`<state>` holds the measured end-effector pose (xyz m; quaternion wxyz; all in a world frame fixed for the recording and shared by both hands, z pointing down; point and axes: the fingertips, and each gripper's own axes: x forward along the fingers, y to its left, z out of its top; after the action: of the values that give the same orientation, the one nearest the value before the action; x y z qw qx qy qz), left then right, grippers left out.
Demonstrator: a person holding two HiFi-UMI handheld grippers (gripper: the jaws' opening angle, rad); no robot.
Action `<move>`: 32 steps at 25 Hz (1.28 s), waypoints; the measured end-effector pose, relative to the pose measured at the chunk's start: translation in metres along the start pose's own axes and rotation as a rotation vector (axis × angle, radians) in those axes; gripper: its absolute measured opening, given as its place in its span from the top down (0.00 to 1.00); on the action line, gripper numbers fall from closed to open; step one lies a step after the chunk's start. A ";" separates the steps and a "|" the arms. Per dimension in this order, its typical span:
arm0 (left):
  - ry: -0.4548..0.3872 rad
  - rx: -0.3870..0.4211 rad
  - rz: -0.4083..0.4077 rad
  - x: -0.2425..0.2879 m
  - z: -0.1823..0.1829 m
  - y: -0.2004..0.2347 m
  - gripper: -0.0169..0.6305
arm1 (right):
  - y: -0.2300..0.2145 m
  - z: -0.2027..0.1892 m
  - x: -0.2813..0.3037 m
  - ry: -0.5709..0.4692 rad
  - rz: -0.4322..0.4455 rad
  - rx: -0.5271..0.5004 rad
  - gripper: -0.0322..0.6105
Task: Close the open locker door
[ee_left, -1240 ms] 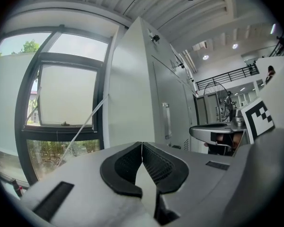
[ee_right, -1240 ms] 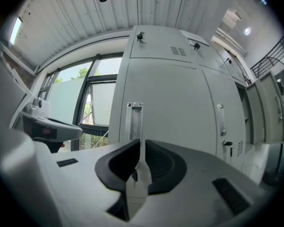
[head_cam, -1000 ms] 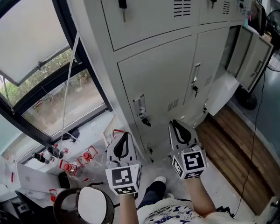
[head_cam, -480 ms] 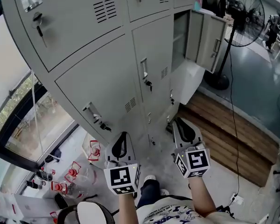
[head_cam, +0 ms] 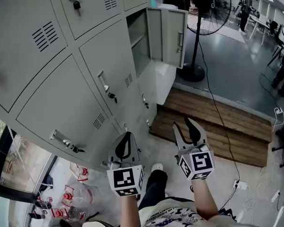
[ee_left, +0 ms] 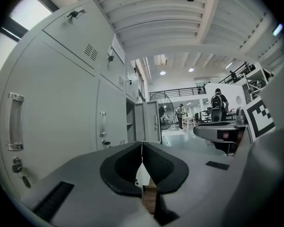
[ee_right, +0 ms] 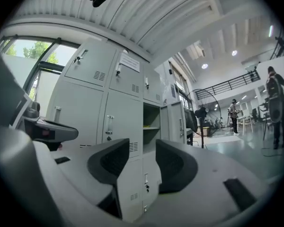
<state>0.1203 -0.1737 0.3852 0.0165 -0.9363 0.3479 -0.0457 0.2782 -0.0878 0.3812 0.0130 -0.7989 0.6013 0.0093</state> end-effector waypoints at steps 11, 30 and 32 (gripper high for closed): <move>-0.012 0.004 -0.132 0.117 0.002 -0.033 0.96 | -0.085 -0.011 0.057 0.006 -0.136 0.001 0.68; -0.026 0.018 -0.250 0.342 0.022 -0.044 0.96 | -0.205 -0.024 0.233 0.029 -0.223 -0.016 0.68; -0.014 0.015 -0.251 0.356 0.018 -0.045 0.96 | -0.214 -0.030 0.243 0.041 -0.228 -0.017 0.68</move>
<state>0.4197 -0.3726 0.3963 0.0201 -0.9727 0.2273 -0.0434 0.5514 -0.2628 0.4055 -0.0052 -0.8622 0.5065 -0.0034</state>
